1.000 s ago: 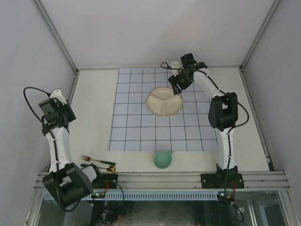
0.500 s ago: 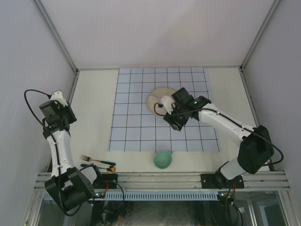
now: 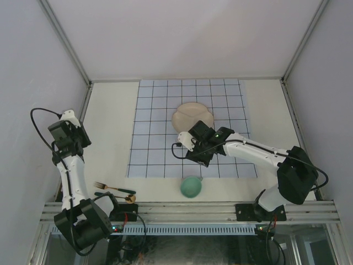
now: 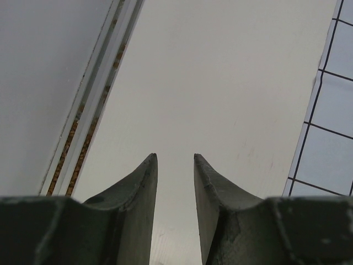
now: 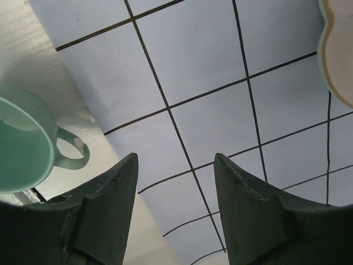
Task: Set the dinner table for one person
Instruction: Pick up the cup at the center of the board.
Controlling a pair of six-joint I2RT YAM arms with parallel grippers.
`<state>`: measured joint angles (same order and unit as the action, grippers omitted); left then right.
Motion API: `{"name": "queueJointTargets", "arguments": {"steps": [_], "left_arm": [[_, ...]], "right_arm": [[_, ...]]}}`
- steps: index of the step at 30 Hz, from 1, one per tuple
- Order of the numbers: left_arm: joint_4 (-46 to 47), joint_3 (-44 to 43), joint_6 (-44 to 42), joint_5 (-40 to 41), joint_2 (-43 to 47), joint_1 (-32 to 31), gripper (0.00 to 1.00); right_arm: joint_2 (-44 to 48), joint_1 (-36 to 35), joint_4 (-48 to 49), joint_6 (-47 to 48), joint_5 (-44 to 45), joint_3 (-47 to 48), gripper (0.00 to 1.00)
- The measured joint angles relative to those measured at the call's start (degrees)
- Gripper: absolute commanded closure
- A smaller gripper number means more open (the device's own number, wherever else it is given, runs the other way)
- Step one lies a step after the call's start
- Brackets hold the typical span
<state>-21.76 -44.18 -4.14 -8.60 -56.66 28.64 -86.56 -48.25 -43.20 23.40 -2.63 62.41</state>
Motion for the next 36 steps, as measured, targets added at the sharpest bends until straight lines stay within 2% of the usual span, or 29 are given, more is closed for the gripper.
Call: {"name": "queueJointTargets", "arguments": {"steps": [14, 20, 29, 36], "left_arm": [[0.33, 0.17, 0.00, 0.48, -1.36, 0.00, 0.63], [0.35, 0.22, -0.02, 0.85, -1.38, 0.00, 0.63], [0.57, 0.37, -0.02, 1.57, -1.86, 0.00, 0.63], [0.59, 0.37, -0.02, 2.47, -2.60, 0.00, 0.63]], "right_arm": [[1.22, -10.95, -1.92, 0.24, -1.31, 0.02, 0.44], [3.52, -11.56, -3.78, 1.99, -1.18, -0.55, 0.43], [19.82, -10.91, -9.14, 4.55, -2.73, -7.61, 0.42], [19.96, -10.64, -9.14, 4.59, -8.04, -12.00, 0.42]]}}
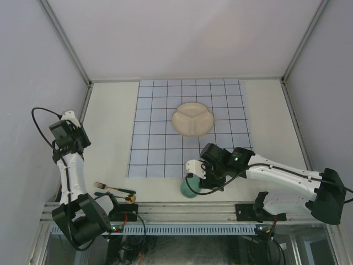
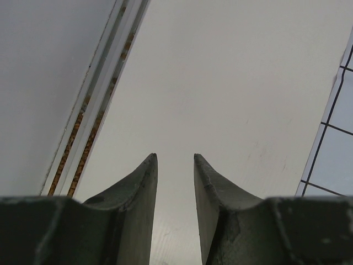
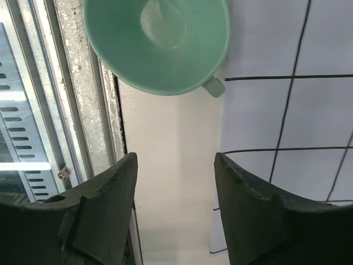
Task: Set the dinner table for one person
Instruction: Pick up the cup at the center of the board.
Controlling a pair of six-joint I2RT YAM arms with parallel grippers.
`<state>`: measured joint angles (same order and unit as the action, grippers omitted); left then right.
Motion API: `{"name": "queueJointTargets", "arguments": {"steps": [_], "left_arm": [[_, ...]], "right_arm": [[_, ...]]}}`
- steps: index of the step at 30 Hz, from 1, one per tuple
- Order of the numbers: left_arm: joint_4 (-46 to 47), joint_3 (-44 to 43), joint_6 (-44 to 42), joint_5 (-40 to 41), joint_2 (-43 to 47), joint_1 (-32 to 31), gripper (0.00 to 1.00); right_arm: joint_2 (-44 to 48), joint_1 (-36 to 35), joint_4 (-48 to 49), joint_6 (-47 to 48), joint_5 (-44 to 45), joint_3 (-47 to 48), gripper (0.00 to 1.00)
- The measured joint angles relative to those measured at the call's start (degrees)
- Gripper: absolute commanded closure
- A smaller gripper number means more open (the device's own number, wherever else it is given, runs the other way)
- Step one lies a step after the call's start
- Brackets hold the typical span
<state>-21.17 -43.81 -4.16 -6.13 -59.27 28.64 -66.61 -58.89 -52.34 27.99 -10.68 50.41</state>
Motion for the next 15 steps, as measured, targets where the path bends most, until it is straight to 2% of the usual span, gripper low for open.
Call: {"name": "queueJointTargets", "arguments": {"steps": [15], "left_arm": [[0.00, 0.00, -0.13, 1.60, -1.60, 0.00, 0.63]], "right_arm": [[-9.94, 6.03, 8.26, 5.70, -8.37, -2.01, 0.43]]}}
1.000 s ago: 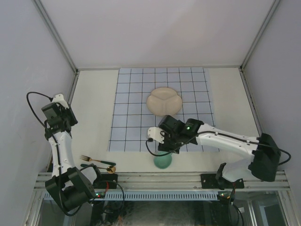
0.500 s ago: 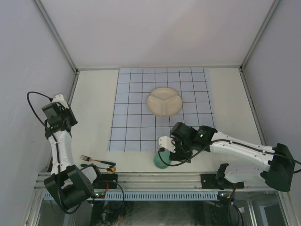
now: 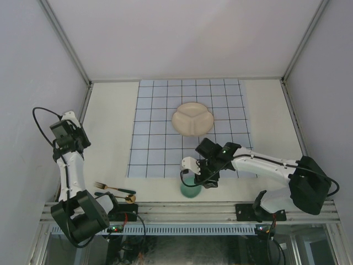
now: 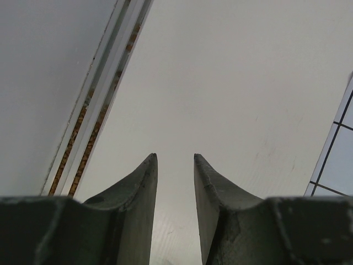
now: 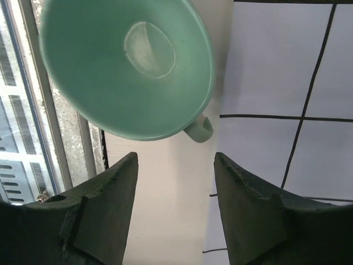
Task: Set the dinner table for one person
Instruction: Pick up the cup at the center of the board.
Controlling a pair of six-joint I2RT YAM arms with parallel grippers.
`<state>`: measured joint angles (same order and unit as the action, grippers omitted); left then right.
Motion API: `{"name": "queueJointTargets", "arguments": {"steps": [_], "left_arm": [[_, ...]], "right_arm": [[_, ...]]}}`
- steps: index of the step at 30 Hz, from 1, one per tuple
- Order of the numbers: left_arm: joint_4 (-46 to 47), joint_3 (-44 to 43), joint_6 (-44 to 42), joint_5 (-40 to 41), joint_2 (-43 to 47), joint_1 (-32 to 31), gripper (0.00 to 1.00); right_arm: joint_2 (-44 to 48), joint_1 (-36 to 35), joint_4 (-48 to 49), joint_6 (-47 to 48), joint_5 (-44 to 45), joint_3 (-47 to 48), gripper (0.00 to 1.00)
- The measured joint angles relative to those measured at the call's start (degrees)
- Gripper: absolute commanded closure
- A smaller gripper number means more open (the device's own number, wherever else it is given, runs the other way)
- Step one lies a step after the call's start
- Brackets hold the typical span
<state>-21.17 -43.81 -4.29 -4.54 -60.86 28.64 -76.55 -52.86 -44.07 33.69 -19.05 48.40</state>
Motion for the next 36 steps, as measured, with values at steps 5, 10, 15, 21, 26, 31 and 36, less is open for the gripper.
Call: {"name": "queueJointTargets", "arguments": {"steps": [5, 10, 15, 21, 26, 31, 36], "left_arm": [[0.02, -0.02, -0.26, 0.52, -0.13, 0.00, 0.63], [0.02, -0.02, -0.39, 1.16, -0.39, 0.00, 0.63], [0.04, -0.02, -0.39, 1.27, -0.72, 0.00, 0.63], [0.02, 0.00, -0.39, 1.27, -1.38, 0.00, 0.63], [0.02, -0.02, -0.39, 1.27, -1.38, 0.00, 0.63], [0.00, -0.02, -0.39, 1.27, -1.38, 0.00, 0.63], [0.02, -0.02, -0.39, 1.29, -1.38, 0.00, 0.63]], "right_arm": [[-5.11, 1.53, 0.76, 2.38, -2.38, 0.98, 0.43], [-6.60, 1.79, 0.98, 3.63, -4.13, 2.62, 0.44], [-6.64, 1.60, 1.05, 4.07, -5.35, 3.43, 0.44], [-6.80, 0.66, 1.03, 4.04, -6.58, 3.52, 0.44], [-7.65, -0.33, 1.22, 4.04, -7.17, 3.52, 0.46], [-9.01, -1.03, 2.16, 4.04, -7.96, 3.52, 0.50], [-9.31, -2.03, 3.72, 3.87, -8.00, 3.52, 0.60]]}}
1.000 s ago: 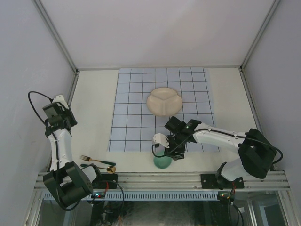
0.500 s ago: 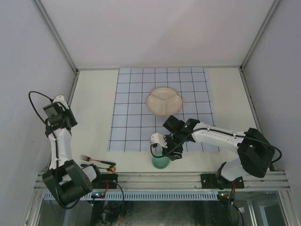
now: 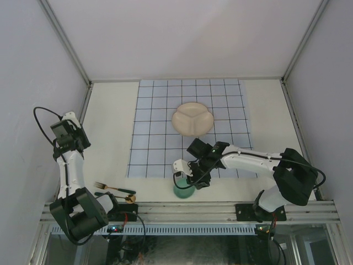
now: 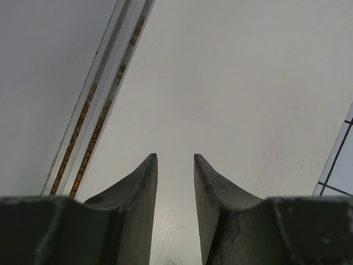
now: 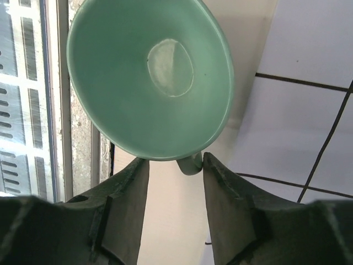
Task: Set the dinner table for one person
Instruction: Pick up the cup at the center of the board.
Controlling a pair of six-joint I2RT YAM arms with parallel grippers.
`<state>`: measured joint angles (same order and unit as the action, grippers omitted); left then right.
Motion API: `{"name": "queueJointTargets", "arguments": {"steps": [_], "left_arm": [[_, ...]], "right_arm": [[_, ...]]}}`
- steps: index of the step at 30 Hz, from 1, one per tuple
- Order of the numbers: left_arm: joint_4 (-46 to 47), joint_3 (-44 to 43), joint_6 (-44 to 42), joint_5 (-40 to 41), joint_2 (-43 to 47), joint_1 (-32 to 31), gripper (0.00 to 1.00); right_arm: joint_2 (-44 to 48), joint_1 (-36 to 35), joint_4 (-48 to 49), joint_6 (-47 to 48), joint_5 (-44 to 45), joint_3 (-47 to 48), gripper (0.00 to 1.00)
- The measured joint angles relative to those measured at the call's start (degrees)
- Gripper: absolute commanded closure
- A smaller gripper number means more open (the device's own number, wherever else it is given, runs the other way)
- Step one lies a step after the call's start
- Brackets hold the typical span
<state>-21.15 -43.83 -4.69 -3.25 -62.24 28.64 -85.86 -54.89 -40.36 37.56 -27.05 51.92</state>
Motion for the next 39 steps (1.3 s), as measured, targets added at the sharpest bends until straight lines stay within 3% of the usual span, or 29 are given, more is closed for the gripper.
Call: {"name": "queueJointTargets", "arguments": {"steps": [10, 13, 29, 39], "left_arm": [[-0.02, 0.00, 0.00, -0.02, 0.00, 0.00, 0.63], [-0.02, 0.00, 0.00, -0.02, 0.00, 0.00, 0.63], [0.00, 0.00, 0.00, -0.02, 0.00, 0.00, 0.63], [0.00, 0.02, 0.00, -0.17, 0.00, 0.00, 0.63]], "right_arm": [[-0.85, -0.57, 2.93, -1.38, -0.07, 0.02, 0.86], [-1.33, -0.72, 3.74, -1.70, 0.04, 0.02, 1.00], [-1.22, 0.96, 4.79, -2.73, 1.42, 0.46, 1.00], [5.31, 6.19, 4.59, -5.97, 3.52, 5.07, 1.00]]}}
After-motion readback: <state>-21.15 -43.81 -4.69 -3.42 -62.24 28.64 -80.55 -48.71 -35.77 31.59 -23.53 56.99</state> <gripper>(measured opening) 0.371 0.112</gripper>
